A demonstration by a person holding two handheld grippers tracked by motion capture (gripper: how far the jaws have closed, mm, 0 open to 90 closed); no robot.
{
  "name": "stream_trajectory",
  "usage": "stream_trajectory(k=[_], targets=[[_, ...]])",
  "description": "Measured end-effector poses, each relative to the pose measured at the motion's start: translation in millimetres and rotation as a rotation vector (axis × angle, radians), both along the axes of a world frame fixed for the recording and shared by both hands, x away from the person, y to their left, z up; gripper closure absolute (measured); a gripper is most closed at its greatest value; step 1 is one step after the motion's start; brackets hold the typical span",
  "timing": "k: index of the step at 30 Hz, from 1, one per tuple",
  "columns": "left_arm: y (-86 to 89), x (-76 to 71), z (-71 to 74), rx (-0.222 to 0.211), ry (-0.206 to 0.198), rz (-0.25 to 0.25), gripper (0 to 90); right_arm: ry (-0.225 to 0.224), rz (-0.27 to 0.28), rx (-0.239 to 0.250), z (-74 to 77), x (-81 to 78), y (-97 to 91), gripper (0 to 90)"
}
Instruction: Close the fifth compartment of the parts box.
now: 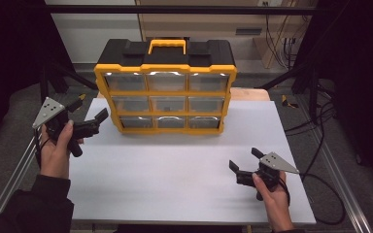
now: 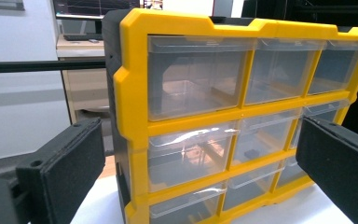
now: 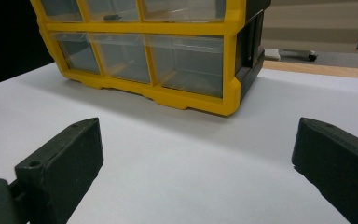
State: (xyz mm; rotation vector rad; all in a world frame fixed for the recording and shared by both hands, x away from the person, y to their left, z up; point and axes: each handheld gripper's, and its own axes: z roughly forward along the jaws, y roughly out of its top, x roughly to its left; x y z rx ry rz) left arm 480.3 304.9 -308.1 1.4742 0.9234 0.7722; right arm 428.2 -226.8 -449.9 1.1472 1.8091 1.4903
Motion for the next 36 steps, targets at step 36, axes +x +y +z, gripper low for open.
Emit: stream_trajectory(k=[36], targets=[[28.7, -17.9, -31.5, -0.019, -0.014, -0.03, 1.3, 0.001, 0.002, -0.006, -0.8, 0.5, -0.3, 2.3]])
